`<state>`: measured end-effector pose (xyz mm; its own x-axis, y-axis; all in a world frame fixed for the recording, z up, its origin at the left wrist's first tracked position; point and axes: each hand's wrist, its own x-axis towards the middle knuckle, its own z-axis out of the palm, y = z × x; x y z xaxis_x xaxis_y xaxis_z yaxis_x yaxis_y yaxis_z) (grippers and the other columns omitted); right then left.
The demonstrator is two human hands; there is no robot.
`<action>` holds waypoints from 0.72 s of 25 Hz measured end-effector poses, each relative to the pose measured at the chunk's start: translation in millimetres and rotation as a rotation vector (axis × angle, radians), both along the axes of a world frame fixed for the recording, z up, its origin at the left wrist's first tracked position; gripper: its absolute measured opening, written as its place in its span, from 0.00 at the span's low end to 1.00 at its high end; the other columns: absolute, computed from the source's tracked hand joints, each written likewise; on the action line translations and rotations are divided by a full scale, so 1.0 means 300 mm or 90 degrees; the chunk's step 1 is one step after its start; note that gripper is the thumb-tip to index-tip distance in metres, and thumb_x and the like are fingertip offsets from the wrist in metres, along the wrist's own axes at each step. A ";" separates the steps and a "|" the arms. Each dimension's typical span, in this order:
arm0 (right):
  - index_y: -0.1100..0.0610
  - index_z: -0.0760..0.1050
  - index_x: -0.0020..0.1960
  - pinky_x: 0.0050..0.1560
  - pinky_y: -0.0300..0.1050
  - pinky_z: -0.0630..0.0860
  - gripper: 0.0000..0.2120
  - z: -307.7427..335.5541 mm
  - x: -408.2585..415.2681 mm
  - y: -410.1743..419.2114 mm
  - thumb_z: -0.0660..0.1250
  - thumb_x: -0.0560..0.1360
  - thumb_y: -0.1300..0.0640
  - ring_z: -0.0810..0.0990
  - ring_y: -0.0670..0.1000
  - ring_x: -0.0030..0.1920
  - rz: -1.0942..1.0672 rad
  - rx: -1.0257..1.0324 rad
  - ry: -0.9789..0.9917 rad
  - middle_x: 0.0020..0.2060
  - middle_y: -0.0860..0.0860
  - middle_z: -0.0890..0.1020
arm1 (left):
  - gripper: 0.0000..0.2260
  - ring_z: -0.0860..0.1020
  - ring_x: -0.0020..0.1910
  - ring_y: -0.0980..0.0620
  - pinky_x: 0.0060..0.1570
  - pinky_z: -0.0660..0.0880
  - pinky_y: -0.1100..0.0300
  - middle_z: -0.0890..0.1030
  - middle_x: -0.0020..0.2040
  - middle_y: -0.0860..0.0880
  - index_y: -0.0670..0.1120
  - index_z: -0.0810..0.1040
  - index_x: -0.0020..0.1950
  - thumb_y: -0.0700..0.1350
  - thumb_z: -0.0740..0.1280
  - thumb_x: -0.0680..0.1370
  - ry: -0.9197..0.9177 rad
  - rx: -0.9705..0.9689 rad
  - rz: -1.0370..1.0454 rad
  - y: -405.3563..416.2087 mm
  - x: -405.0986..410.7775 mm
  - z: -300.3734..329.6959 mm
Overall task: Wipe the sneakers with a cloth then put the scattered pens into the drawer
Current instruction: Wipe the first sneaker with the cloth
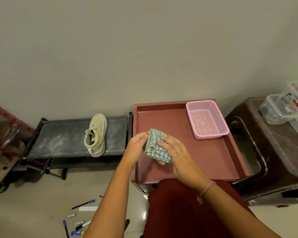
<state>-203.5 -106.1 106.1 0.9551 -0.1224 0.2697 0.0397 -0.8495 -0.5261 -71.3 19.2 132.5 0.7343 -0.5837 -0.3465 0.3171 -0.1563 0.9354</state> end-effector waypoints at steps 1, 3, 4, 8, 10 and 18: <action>0.50 0.61 0.72 0.73 0.50 0.58 0.27 0.004 0.007 0.003 0.50 0.74 0.61 0.59 0.52 0.73 -0.015 0.021 0.000 0.72 0.47 0.63 | 0.10 0.81 0.52 0.48 0.54 0.77 0.56 0.84 0.53 0.44 0.45 0.79 0.58 0.46 0.60 0.82 -0.007 0.006 -0.022 0.007 0.002 -0.007; 0.53 0.63 0.72 0.73 0.45 0.55 0.27 0.022 0.024 0.015 0.48 0.72 0.58 0.59 0.51 0.72 -0.042 0.069 0.012 0.71 0.46 0.63 | 0.14 0.79 0.56 0.49 0.59 0.74 0.54 0.82 0.57 0.45 0.46 0.76 0.63 0.48 0.63 0.80 -0.020 0.011 -0.090 0.029 0.014 -0.019; 0.54 0.64 0.72 0.73 0.42 0.54 0.28 0.030 0.034 0.020 0.48 0.72 0.58 0.60 0.50 0.71 -0.047 0.087 0.015 0.71 0.46 0.64 | 0.18 0.78 0.58 0.49 0.61 0.73 0.53 0.81 0.59 0.45 0.47 0.74 0.65 0.50 0.65 0.77 -0.026 0.008 -0.126 0.043 0.026 -0.022; 0.58 0.62 0.72 0.73 0.43 0.57 0.31 0.032 0.060 0.008 0.53 0.69 0.68 0.63 0.50 0.69 -0.055 0.182 0.077 0.70 0.52 0.66 | 0.46 0.74 0.65 0.52 0.64 0.72 0.57 0.74 0.65 0.49 0.48 0.61 0.70 0.58 0.78 0.58 -0.041 0.072 -0.265 0.087 0.044 0.000; 0.58 0.61 0.72 0.73 0.44 0.57 0.32 0.040 0.061 0.018 0.52 0.67 0.67 0.61 0.45 0.67 -0.042 0.208 0.104 0.69 0.52 0.66 | 0.56 0.68 0.68 0.53 0.68 0.69 0.56 0.66 0.67 0.52 0.52 0.53 0.72 0.59 0.80 0.51 -0.163 0.200 -0.316 0.093 0.023 0.010; 0.57 0.55 0.75 0.75 0.44 0.52 0.36 0.013 0.111 0.031 0.54 0.68 0.71 0.58 0.49 0.73 0.058 0.171 0.187 0.73 0.52 0.61 | 0.44 0.60 0.59 0.55 0.62 0.64 0.56 0.64 0.56 0.56 0.53 0.63 0.66 0.64 0.72 0.53 -0.432 0.337 -0.194 0.142 -0.029 0.012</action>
<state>-170.3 -96.7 110.1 0.9970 -0.0630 -0.0457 -0.0764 -0.6805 -0.7287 -80.0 61.8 136.1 0.7177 -0.6742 -0.1743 -0.4005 -0.6045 0.6887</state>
